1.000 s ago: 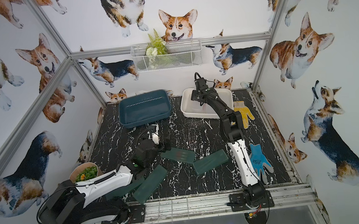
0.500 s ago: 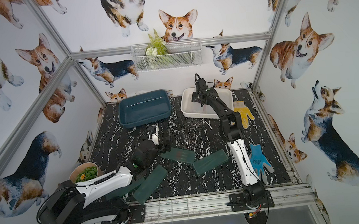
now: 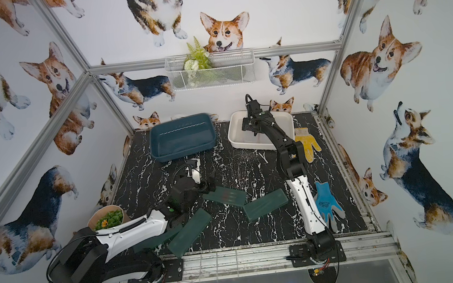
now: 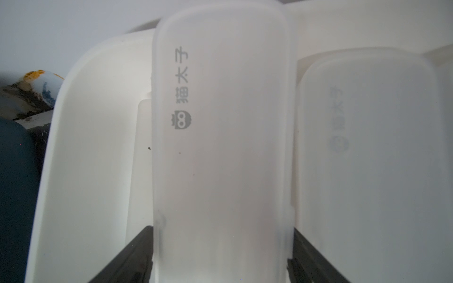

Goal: Place the pencil cases by color into the storage box
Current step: Place the pencil case at the storage box.

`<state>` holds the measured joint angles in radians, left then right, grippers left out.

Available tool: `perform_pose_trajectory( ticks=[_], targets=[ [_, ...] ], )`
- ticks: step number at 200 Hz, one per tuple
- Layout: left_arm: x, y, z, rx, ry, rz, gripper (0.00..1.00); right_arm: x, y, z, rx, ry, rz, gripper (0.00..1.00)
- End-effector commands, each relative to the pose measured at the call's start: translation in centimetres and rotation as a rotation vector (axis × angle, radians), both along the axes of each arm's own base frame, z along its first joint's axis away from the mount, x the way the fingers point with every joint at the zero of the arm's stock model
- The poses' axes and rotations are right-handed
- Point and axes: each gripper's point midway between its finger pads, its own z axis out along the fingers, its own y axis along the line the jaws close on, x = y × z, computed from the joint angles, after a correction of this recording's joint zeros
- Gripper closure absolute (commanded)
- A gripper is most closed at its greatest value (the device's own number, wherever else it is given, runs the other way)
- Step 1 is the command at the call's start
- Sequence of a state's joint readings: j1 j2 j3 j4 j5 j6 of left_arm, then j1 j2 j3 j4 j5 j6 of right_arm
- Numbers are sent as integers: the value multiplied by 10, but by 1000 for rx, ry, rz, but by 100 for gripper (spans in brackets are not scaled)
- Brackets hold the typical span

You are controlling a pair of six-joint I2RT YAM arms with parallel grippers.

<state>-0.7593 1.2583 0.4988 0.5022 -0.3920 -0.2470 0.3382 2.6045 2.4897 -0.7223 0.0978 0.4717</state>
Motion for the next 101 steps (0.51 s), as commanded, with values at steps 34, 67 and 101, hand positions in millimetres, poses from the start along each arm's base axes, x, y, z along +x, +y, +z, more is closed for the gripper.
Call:
perform_pose_trajectory(
  ticks=[34,67,101],
  targets=[
    [3,-1,14,-42,-34,7,1,0,-8,26,-19,-36,-4,8],
    [5,-3,18,-37,-36,7,1,-1,-8,56,-16,-80,13,5],
    [10,0,26,-28,-35,22,1,-14,-5,86,16,-112,53,5]
  ],
)
